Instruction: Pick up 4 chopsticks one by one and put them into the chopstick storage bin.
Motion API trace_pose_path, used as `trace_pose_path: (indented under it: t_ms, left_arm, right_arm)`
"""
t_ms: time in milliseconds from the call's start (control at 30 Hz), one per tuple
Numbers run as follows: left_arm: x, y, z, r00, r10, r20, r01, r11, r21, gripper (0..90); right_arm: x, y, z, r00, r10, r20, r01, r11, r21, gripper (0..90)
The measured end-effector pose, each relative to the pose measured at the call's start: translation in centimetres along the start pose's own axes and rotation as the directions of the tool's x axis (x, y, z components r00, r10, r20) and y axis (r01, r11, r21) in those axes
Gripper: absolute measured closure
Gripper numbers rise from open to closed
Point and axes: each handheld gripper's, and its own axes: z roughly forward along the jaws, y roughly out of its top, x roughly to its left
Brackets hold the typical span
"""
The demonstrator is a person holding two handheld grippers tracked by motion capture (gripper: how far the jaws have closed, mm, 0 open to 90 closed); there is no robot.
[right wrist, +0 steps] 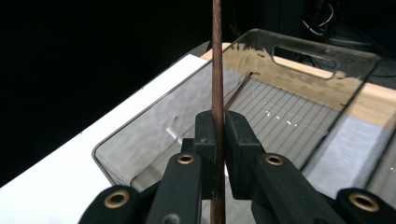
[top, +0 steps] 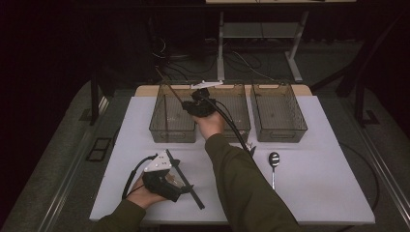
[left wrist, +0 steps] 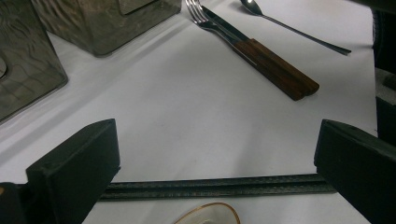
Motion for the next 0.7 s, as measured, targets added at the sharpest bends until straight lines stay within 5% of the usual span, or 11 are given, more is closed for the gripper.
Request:
trace_pose_path:
  t_ms: [300, 700]
  left_arm:
    - [0.0, 0.0, 0.0, 1.0000, 0.008, -0.001, -0.008, 1.0000, 0.001, 0.0]
    - [-0.1, 0.0, 0.1, 0.9999, 0.006, 0.008, -0.006, 1.0000, 0.003, 0.0]
  right_arm:
    - [0.8, -0.7, 2.9, 0.9995, 0.015, 0.028, -0.016, 0.999, 0.041, 83.5]
    - [0.8, -1.8, 4.1, 0.9962, 0.022, 0.084, -0.029, 0.995, 0.091, 82.8]
